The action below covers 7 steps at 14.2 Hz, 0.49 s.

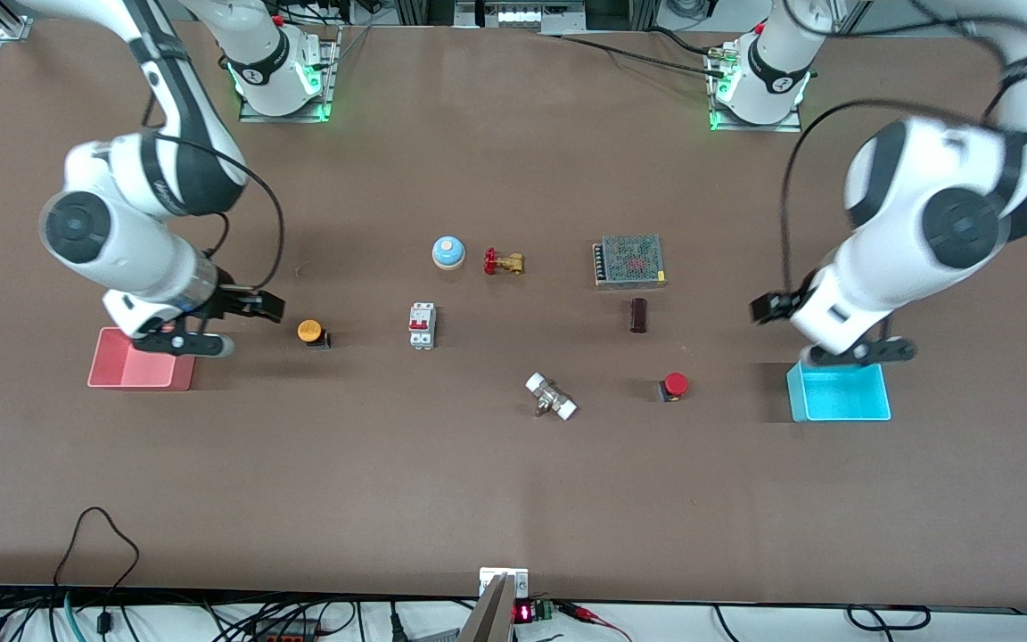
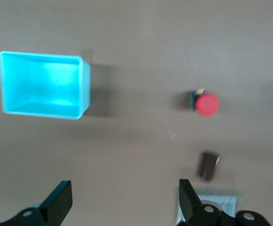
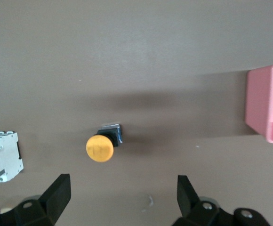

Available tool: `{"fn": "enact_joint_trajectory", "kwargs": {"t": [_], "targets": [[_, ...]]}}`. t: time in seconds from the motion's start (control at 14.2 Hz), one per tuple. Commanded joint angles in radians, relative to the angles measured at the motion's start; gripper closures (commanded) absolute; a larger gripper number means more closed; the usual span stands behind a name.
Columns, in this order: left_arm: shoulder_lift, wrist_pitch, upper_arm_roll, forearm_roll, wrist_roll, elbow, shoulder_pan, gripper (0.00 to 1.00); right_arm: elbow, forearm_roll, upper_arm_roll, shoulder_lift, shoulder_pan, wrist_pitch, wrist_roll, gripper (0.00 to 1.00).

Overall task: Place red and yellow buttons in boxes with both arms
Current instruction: 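Move the right gripper to the yellow button while the left gripper reaches the red button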

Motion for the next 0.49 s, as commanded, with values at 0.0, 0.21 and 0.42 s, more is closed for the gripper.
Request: {"fn": "enact_joint_trajectory", "kwargs": {"t": [0.0,0.21,0.42], "targets": [[0.134,0.148,0.006,-0.017,-0.114,0.065,-0.053,0.00,0.000,-0.080,0.013,0.041,0.034,0.031,0.043,0.00],[0.237,0.318,0.006,-0.014,-0.143,0.064,-0.105,0.00,0.001,-0.123,0.012,0.090,0.064,0.055,0.105,0.00],[0.314,0.408,0.016,0.014,-0.165,0.051,-0.134,0.00,0.006,-0.151,0.011,0.136,0.083,0.121,0.134,0.00]]}}
